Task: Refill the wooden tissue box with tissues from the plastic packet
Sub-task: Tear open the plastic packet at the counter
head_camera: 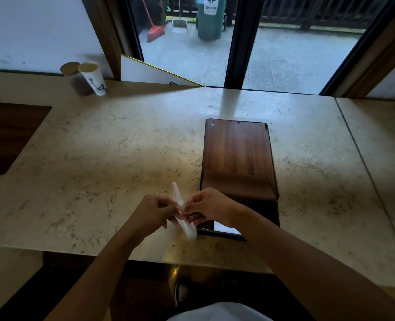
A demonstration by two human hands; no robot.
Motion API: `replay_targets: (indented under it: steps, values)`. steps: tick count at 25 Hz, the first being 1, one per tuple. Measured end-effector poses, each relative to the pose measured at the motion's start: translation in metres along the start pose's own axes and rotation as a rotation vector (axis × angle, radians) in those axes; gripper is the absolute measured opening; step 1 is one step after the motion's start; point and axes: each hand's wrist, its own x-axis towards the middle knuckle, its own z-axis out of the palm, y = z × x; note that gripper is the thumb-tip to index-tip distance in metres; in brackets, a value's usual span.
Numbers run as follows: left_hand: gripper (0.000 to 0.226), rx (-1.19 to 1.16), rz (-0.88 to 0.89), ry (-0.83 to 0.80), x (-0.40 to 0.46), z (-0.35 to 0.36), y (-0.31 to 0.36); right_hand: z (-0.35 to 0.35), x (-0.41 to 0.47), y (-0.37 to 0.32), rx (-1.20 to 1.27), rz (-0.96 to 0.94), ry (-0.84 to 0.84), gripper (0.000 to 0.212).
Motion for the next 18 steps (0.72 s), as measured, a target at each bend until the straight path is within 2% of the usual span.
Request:
replay_targets:
  steps: [3, 6, 12, 16, 18]
  values:
    - [0.024, 0.044, -0.062, 0.055, 0.004, 0.006, 0.000, 0.012, 0.001, -0.001, -0.164, -0.104, 0.040, 0.009]
    - [0.029, 0.017, -0.094, 0.074, 0.004, 0.007, 0.000, 0.018, 0.001, -0.003, -0.290, -0.193, 0.053, 0.013]
    - [0.025, 0.084, -0.161, -0.041, 0.006, 0.001, -0.003, 0.025, -0.002, -0.002, -0.480, -0.223, 0.139, 0.021]
    - [0.027, 0.114, -0.077, -0.046, 0.001, 0.002, -0.003, 0.026, -0.002, -0.007, -0.918, -0.266, 0.045, 0.036]
    - [0.029, 0.097, -0.050, -0.079, -0.002, 0.004, -0.003, 0.023, -0.001, -0.015, -1.016, -0.279, -0.030, 0.034]
